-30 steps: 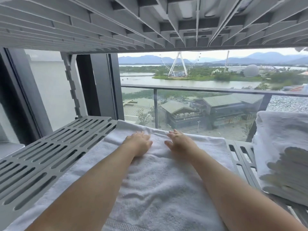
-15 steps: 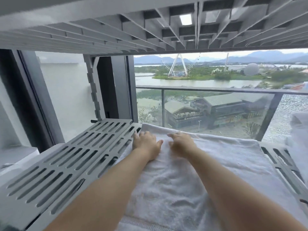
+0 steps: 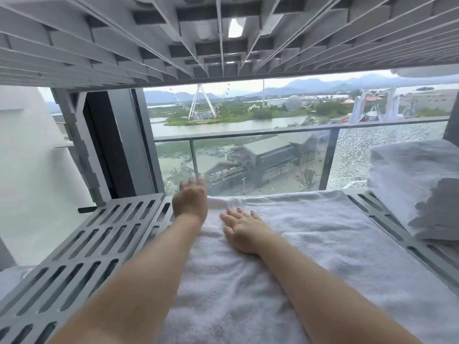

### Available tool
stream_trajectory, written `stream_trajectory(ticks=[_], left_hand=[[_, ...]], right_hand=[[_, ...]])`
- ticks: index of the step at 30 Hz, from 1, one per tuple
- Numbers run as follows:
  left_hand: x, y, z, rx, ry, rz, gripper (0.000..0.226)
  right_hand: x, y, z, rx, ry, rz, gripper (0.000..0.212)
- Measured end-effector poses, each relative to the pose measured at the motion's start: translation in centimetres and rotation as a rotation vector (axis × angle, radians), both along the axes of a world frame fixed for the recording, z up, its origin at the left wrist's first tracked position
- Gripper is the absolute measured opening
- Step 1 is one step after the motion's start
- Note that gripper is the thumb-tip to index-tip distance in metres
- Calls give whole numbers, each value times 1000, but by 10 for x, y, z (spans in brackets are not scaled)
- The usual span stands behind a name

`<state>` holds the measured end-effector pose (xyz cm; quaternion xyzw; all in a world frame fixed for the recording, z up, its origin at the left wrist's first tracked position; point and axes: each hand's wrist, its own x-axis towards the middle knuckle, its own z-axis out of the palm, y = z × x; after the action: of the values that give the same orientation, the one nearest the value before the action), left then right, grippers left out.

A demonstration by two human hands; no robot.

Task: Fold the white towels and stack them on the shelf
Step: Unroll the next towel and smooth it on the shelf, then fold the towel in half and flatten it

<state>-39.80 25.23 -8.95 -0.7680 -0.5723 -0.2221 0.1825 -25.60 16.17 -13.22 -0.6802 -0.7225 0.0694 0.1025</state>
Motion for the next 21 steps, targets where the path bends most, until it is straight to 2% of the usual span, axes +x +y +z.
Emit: stream_trajectory(ticks=[2, 4, 9, 12, 16, 19, 21], left_hand=[[-3, 12, 6, -82, 173, 34, 33], [-7, 16, 7, -159, 240, 32, 23], [-5, 14, -2, 53, 113, 28, 14], [-3, 17, -11, -2, 53, 46, 27], [-10, 24, -3, -259, -164, 229, 51], [-17, 33, 1, -357, -373, 268, 47], [-17, 37, 2, -371, -542, 216, 46]], right_hand=[[0, -2, 1, 10, -1, -4, 57], [-1, -4, 2, 16, 3, -10, 56], [-2, -7, 1, 90, 21, -44, 54], [0, -7, 0, 95, 15, -55, 54], [0, -6, 0, 77, 23, -48, 55], [0, -7, -1, 79, 20, -47, 56], [1, -7, -1, 81, 15, -46, 56]])
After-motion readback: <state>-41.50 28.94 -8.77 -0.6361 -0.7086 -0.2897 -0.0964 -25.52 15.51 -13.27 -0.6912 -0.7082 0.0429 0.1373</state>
